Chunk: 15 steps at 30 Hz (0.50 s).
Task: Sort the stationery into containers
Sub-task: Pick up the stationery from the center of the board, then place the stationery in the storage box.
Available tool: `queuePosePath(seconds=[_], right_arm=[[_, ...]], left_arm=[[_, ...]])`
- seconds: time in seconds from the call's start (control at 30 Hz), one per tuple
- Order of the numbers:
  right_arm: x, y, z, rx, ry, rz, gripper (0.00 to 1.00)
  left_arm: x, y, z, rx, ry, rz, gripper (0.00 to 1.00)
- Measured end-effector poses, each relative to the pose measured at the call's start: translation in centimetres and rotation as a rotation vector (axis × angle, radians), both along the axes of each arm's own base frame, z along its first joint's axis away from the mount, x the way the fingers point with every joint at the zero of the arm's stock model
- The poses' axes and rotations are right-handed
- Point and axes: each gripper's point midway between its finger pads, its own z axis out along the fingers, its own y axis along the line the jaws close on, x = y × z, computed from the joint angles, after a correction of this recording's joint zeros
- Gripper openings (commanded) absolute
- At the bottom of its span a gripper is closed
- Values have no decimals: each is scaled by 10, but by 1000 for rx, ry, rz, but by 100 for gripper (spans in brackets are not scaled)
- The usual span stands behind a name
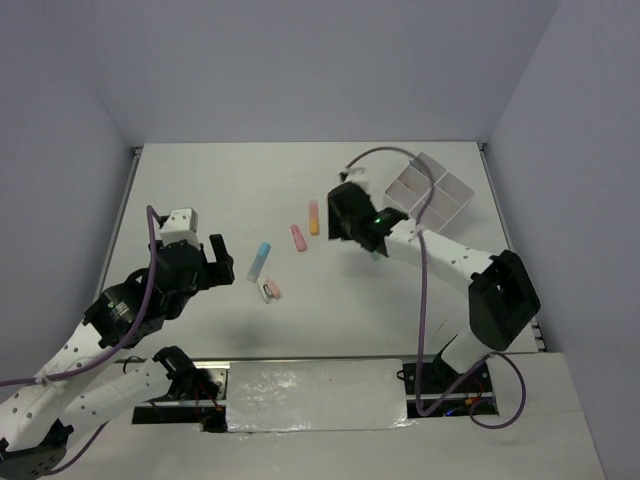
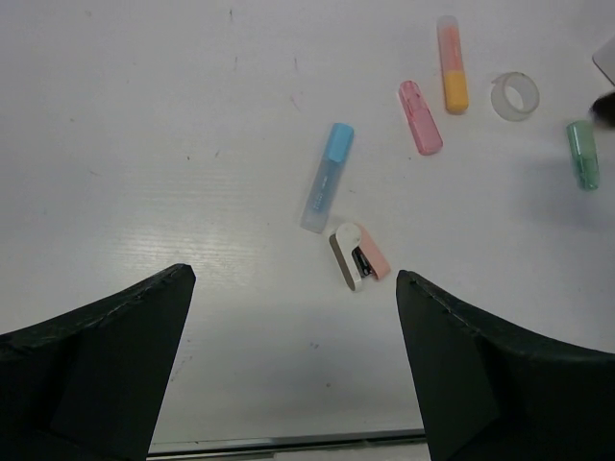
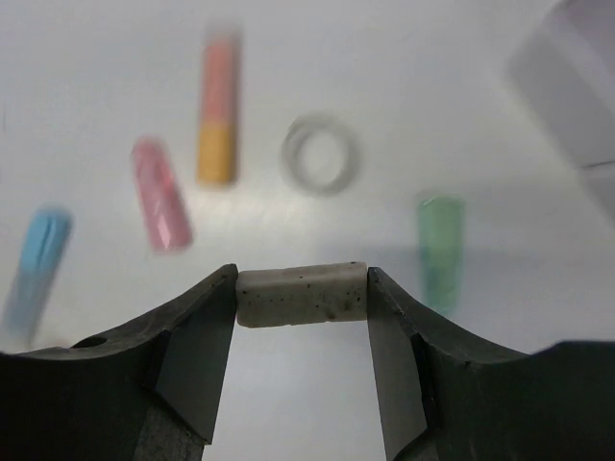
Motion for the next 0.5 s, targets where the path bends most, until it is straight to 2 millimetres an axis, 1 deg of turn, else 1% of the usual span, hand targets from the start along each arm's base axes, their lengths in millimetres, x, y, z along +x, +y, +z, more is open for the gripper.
queuePosePath(seconds=[0.07,0.1,0.17,0.23,0.3,0.37,0.43,0.47,0.5], right_arm=[[40,-36,27,59,-67,-172,41],[58,-59,39,87,-99,-265,40],[85,-98,59,130,-146,-421,40],[105,-127,75,168,-190,-544,40],[122,-144,89,199,-229,-633,40],[143,-154,101,225,-257,-709,41],[160,-163,106,236,-269,-772,41],[168,-167,105,242,-272,-803,42],[171,-171,101,242,-268,-823,42]], left_arm=[[0,0,0,-2,-2,0,99],[0,0,1,-2,-2,0,99],[0,0,1,-3,-3,0,99],[-1,0,2,-8,-7,-3,99],[-1,-1,3,-16,-12,-7,99],[-2,-1,3,-20,-14,-11,99],[-2,-2,3,-23,-13,-16,99],[-2,-2,3,-23,-14,-18,99],[-2,-2,3,-24,-14,-19,99]])
